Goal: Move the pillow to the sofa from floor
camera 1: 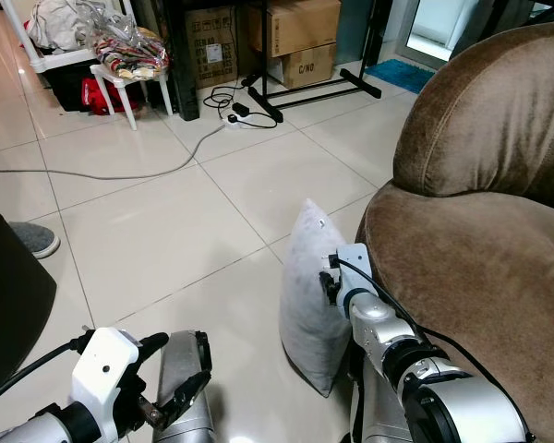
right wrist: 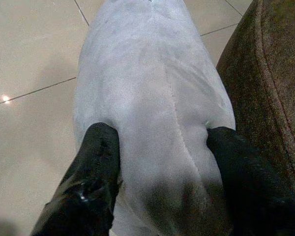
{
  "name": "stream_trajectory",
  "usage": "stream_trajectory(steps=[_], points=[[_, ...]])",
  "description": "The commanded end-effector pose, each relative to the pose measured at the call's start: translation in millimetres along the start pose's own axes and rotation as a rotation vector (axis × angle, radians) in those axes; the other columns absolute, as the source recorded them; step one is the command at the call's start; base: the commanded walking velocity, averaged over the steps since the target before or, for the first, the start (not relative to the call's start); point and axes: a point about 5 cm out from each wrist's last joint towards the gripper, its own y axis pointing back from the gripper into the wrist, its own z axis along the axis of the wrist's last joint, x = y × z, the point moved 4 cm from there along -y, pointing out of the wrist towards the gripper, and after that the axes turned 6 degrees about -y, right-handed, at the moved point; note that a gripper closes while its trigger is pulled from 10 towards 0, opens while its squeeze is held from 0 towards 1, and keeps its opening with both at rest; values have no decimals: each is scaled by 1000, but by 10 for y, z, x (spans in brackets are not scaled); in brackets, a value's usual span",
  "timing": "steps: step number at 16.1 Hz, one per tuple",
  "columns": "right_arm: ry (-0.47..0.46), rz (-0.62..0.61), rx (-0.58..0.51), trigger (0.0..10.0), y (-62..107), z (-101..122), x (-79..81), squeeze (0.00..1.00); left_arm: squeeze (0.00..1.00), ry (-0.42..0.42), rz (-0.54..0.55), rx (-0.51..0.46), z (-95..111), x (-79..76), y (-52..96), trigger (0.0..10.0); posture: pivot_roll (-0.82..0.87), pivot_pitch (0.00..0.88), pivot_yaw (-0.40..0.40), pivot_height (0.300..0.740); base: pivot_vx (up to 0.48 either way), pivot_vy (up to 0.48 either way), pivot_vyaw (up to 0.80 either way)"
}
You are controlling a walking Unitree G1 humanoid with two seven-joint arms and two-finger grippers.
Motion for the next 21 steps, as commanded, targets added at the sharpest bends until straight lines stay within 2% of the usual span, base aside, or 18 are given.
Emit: stream_trajectory(steps=[1, 9, 11, 14, 20, 21], points=[[-6, 13, -12, 0, -2, 24, 26, 0, 0, -20, -3, 1, 31, 8, 7, 10000, 120, 0, -20, 461, 0, 0, 0], [-6, 35, -1, 0, 7, -32, 47, 0, 0, -2, -10, -1, 20, -73, -39, 10000, 134, 0, -36, 461, 0, 0, 0], [41, 55, 18, 0, 11, -75, 82, 0, 0, -10, -8, 2, 11, -56, -86, 10000, 128, 0, -34, 461, 0, 0, 0], [39, 64, 63, 0, 35, -225, 83, 0, 0, -17, -4, 3, -16, -17, -175, 10000, 117, 0, -27, 461, 0, 0, 0], [-3, 180, 54, 0, 61, -254, 245, 0, 0, -42, 88, -10, -74, 159, -370, 10000, 93, 0, -22, 461, 0, 0, 0], [-31, 251, 33, 0, 75, -217, 339, 0, 0, -57, 162, -22, -74, 292, -440, 10000, 82, 0, -9, 461, 0, 0, 0]])
